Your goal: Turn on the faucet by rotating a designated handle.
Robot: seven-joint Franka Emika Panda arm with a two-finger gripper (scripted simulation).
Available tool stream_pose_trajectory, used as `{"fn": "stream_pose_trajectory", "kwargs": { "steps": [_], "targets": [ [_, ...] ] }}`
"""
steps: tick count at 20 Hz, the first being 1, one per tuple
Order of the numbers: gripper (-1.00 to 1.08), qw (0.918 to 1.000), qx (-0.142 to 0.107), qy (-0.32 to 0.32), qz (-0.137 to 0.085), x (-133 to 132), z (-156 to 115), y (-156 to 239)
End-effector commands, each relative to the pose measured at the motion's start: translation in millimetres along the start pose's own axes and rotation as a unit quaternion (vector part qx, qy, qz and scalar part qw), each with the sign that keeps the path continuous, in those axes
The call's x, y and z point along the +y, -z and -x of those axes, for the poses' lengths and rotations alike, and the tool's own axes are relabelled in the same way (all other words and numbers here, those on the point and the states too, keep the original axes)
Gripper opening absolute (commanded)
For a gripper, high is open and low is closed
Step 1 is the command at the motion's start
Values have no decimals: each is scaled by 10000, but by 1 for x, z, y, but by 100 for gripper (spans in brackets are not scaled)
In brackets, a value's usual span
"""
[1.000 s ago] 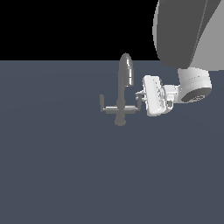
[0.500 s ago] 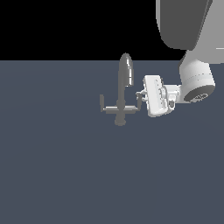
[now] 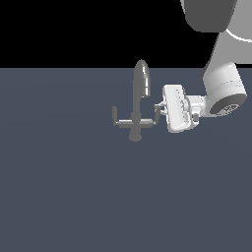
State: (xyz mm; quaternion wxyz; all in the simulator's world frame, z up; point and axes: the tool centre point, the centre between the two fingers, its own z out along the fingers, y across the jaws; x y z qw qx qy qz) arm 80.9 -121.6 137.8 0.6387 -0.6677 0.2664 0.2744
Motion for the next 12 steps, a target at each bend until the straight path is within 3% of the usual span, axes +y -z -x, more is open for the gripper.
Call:
{"fn": "stream_pose_trajectory", "kwargs": {
  "steps": [1,12],
  "targets": [
    [-100,10000,-27,10,8,0,7,0],
    [-100,10000,-16,-2,4,13,17,0]
  ]
}}
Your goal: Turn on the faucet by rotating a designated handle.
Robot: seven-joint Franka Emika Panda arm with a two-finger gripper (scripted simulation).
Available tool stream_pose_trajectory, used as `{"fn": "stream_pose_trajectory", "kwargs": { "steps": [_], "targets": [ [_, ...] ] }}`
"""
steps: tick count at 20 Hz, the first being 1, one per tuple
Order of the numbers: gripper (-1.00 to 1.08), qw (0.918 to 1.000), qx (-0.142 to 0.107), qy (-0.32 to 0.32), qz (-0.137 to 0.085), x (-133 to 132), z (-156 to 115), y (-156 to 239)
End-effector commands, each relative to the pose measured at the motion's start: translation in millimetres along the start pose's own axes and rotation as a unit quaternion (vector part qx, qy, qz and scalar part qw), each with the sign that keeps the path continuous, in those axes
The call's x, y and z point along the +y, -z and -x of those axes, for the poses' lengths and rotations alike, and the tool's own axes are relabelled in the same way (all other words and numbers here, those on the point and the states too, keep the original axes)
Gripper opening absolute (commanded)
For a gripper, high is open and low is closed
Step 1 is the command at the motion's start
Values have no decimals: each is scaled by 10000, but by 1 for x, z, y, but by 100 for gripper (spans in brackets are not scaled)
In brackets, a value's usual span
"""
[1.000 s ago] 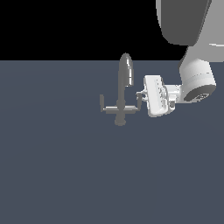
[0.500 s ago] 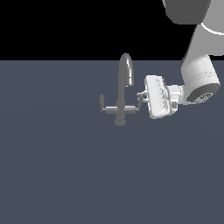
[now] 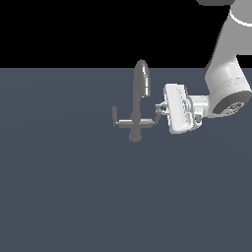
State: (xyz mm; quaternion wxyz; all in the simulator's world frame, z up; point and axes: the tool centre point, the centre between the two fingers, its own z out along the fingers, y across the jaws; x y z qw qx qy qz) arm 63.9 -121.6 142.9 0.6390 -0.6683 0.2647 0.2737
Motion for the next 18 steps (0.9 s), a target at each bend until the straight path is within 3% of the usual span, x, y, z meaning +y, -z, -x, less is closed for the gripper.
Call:
{"fn": "stream_pose_trajectory", "kwargs": {
  "steps": [1,16,17,18],
  "targets": [
    [-100,10000,-13,-17,0,7,3,0],
    [-100,10000,-21,-8,4,44,20,1],
    [-100,9998,128,151,5,29,10,0],
    [-100,9999,110,132,5,37,9,0]
  ]
}}
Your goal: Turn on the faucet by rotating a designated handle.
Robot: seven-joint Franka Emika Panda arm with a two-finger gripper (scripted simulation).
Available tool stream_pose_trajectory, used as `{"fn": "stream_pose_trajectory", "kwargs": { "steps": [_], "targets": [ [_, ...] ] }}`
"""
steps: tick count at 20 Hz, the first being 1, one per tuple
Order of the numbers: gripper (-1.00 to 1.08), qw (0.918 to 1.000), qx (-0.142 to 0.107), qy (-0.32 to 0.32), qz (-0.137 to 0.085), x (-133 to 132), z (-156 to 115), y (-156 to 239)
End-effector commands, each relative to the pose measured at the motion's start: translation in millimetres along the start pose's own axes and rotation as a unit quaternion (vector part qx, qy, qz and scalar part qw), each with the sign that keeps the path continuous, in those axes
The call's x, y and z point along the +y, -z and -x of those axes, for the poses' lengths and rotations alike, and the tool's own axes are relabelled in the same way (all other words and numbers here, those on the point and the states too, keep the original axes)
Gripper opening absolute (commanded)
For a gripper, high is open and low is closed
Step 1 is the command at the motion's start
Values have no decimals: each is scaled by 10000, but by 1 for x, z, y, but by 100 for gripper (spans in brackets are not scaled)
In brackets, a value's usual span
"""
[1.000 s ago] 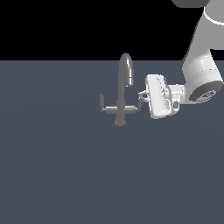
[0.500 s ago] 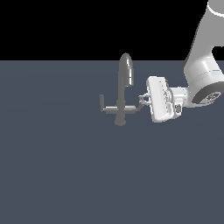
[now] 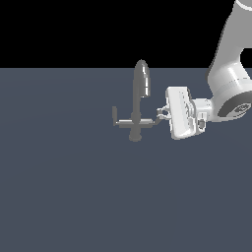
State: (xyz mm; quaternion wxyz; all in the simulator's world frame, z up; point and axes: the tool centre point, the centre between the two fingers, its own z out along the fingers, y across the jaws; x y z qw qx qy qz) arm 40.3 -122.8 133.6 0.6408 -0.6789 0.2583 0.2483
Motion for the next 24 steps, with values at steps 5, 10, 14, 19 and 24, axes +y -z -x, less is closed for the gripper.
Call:
{"fn": "stream_pose_trajectory", "kwargs": {
  "steps": [5,10,14,19,24],
  "targets": [
    [-100,9997,-133,-201,-2,52,-6,-1],
    [-100,9999,-127,101,33,26,-2,0],
    [-100,9999,-138,21,25,40,-15,-1],
    [-100,9999,-151,-73,15,56,-30,-2],
    [-100,9997,-163,-162,6,72,-44,-4]
  ]
}}
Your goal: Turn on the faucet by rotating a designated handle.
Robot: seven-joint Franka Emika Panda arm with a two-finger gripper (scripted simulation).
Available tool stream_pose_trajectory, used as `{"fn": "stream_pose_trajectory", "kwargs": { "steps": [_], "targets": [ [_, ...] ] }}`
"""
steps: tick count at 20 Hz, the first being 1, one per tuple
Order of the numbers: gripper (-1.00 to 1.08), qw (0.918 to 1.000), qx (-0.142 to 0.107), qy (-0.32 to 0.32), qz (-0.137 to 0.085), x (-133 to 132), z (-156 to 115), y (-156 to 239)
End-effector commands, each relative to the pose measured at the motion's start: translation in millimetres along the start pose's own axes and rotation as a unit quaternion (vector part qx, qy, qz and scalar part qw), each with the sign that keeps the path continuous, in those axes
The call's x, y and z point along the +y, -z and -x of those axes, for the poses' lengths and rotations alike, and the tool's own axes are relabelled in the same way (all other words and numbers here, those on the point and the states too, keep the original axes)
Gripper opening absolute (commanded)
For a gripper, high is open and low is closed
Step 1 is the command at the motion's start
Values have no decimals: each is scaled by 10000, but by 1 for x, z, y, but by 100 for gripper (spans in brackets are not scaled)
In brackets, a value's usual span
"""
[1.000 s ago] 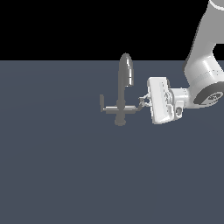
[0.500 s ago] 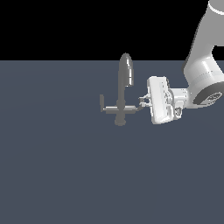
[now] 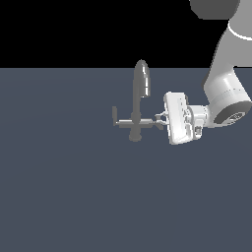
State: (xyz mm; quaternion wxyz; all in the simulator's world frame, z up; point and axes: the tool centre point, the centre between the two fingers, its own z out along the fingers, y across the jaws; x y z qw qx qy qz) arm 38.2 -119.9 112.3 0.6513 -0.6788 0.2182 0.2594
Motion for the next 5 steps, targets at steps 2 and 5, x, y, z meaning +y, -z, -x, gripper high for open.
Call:
{"fn": "stream_pose_trajectory", "kwargs": {
  "steps": [2,5],
  "targets": [
    [-100,9989,191,-422,-64,63,-34,2],
    [-100,9988,186,-455,-68,69,-38,2]
  ]
}}
